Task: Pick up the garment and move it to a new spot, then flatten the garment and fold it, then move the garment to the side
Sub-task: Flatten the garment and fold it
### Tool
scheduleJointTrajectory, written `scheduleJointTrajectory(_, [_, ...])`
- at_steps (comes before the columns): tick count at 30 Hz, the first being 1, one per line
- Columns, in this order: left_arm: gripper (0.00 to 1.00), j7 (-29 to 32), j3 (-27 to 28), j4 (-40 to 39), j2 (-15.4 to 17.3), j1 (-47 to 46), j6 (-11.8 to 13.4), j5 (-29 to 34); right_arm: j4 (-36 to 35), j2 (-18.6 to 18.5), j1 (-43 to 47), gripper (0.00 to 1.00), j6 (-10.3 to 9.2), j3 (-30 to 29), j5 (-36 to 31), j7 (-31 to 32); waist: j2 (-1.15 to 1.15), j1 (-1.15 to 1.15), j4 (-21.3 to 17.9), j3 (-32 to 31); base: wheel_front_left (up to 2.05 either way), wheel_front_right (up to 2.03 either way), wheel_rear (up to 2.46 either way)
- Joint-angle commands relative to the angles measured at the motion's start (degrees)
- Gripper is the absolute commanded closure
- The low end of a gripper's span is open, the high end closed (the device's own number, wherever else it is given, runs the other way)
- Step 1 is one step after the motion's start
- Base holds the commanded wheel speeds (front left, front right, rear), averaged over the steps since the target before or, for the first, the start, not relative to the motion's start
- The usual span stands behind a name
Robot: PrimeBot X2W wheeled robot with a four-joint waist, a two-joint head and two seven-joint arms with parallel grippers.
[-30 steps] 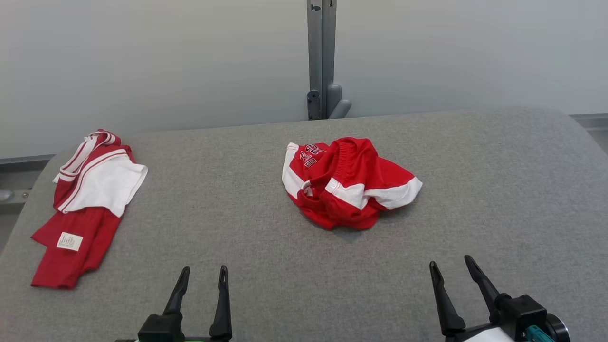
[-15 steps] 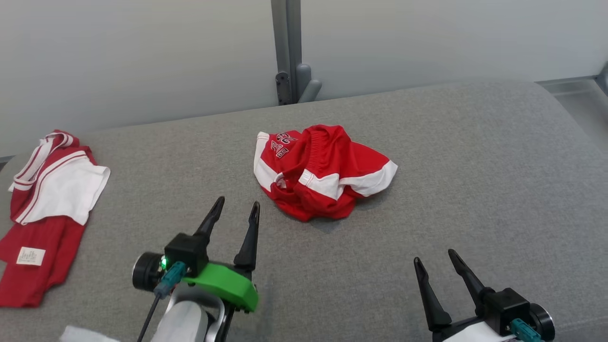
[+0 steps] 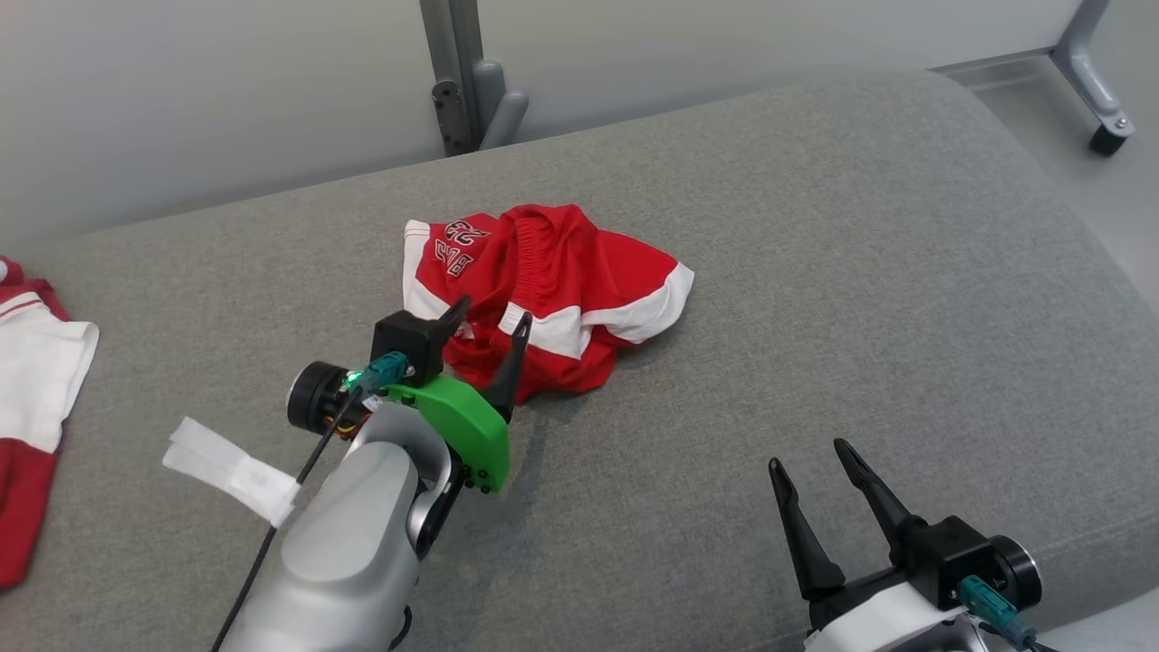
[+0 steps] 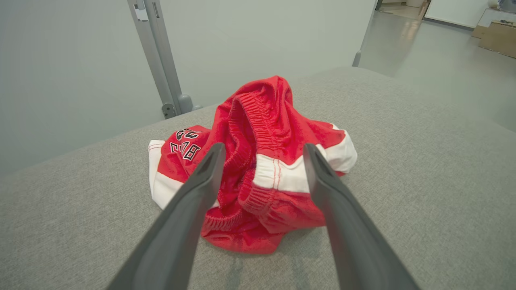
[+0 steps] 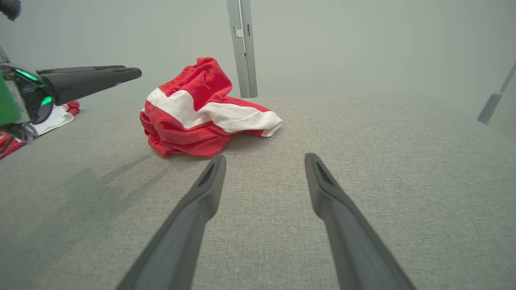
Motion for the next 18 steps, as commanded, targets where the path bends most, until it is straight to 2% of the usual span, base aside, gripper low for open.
scheduleJointTrajectory(1, [0.0, 0.22, -0.11, 0.47, 0.29, -1.19, -0.16, -0.48, -0.07, 0.01, -0.62, 0.0, -0.08, 0.12, -0.15, -0.04, 0.0, 0.0, -1.79, 1.71, 0.0, 0.0, 0.0])
scheduleJointTrajectory(6, [0.0, 4.29, -2.13, 4.8, 0.29, -5.36, -0.17, -4.4, 0.11, 0.4, -1.48, 0.0, -0.08, 0.75, 0.07, -0.04, 0.0, 0.0, -3.2, 2.83, 0.0, 0.0, 0.0])
scheduleJointTrajectory(17, [0.0, 9.17, -3.48, 13.35, 0.4, -9.15, -0.16, -6.75, 0.27, 0.94, -2.19, 0.0, -0.07, 0.89, 0.45, -0.04, 0.0, 0.0, -4.22, 3.42, 0.0, 0.0, 0.0])
scheduleJointTrajectory(18, [0.04, 10.12, -3.87, 13.7, 0.35, -9.08, -0.16, -7.33, 0.28, 0.96, -2.21, 0.0, -0.08, 0.8, 0.43, -0.04, 0.0, 0.0, -4.18, 3.41, 0.0, 0.0, 0.0])
